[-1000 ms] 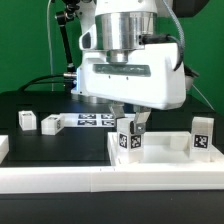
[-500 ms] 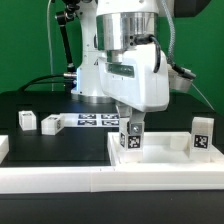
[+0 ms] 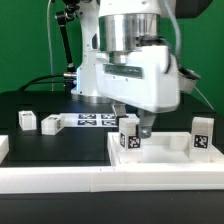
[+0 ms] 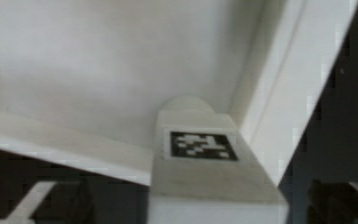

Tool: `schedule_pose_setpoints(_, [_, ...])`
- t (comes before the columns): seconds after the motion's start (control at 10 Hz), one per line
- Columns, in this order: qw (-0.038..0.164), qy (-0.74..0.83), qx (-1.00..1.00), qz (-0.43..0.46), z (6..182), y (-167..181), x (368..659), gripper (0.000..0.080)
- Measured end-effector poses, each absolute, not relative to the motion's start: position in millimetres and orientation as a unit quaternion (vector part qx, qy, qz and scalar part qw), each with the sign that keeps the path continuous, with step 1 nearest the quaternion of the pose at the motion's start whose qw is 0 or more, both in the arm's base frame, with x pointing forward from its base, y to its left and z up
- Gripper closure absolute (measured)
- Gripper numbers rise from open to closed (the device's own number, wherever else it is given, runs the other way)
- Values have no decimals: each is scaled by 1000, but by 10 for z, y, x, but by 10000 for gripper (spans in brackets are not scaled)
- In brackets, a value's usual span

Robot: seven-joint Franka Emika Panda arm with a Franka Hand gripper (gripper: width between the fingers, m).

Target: Assemble square table

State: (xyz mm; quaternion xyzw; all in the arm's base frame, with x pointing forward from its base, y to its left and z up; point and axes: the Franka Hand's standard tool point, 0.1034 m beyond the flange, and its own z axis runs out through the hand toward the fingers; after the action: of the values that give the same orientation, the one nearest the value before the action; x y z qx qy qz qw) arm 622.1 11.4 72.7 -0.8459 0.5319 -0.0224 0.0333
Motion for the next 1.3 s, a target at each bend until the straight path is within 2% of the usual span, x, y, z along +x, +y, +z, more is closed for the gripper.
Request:
schedule_pose_setpoints(0.6, [20,276,-960,-31,717,119,6227,151])
schedule_pose_setpoints(0.8, [7,176,-984,-34,721,121,6229,151])
schedule_pose_setpoints(1.3, [-1,7,-999,-35,726,128,6232,151])
